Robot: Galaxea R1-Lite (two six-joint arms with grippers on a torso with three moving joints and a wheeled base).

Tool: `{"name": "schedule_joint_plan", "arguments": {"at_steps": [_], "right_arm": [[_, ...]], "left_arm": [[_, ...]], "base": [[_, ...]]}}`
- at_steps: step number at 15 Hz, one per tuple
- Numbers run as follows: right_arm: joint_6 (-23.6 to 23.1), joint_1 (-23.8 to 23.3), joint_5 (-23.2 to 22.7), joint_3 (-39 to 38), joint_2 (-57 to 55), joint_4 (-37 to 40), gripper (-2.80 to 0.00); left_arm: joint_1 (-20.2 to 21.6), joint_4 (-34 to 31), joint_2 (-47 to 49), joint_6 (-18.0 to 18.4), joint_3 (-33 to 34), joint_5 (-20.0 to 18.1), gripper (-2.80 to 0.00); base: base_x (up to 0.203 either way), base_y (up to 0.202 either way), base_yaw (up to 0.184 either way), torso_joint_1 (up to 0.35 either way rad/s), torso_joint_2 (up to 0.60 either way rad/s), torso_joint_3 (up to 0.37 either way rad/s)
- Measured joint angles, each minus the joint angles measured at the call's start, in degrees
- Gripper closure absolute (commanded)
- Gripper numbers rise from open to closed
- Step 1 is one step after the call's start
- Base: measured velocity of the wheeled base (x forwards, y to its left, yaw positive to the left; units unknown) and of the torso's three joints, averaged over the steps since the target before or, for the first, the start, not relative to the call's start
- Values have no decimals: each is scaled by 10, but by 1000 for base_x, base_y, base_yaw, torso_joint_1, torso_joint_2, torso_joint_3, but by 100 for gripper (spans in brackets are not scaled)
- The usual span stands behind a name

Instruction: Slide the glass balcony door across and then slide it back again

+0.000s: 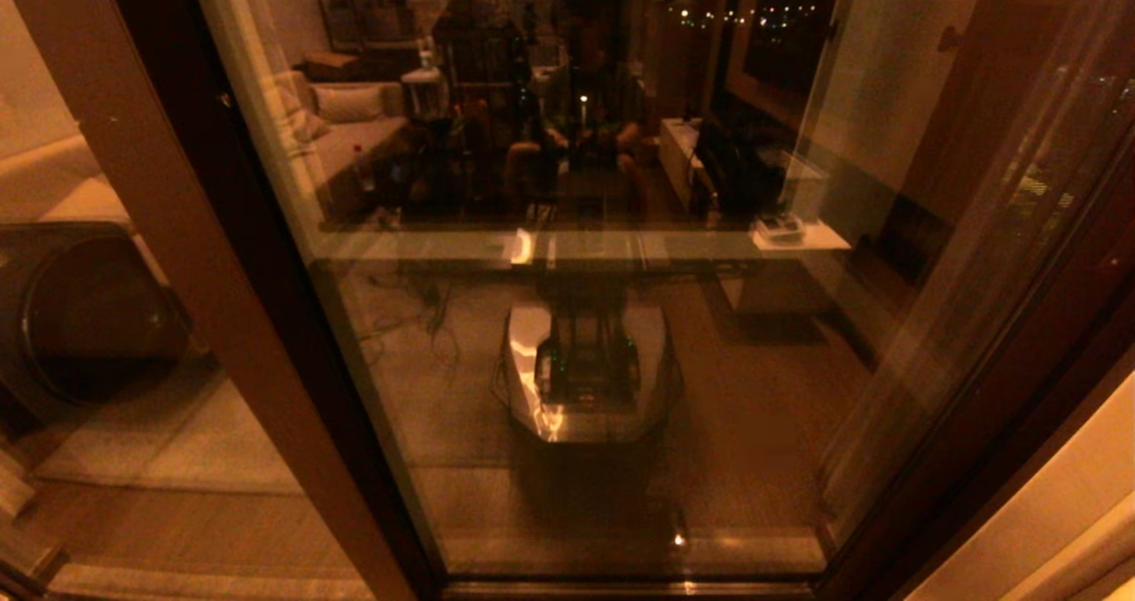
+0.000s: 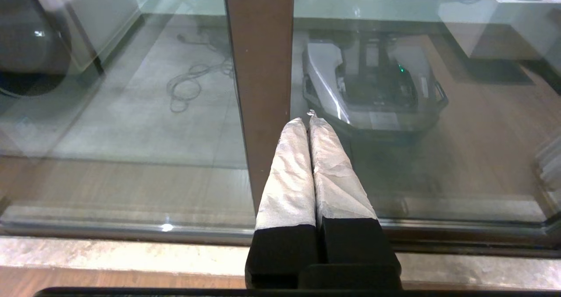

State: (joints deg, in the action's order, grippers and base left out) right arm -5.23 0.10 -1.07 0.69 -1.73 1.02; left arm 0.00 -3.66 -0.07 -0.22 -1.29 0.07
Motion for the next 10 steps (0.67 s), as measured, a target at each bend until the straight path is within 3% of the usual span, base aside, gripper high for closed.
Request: {"name": "schedule_joint_plan", "arguments": {"at_steps": [10], "right_arm": [[19,1,1,-6,17,-10,0]], "left_arm": [[0,0,0,0,0,0,0]], "base": [[0,0,0,0,0,0]]}}
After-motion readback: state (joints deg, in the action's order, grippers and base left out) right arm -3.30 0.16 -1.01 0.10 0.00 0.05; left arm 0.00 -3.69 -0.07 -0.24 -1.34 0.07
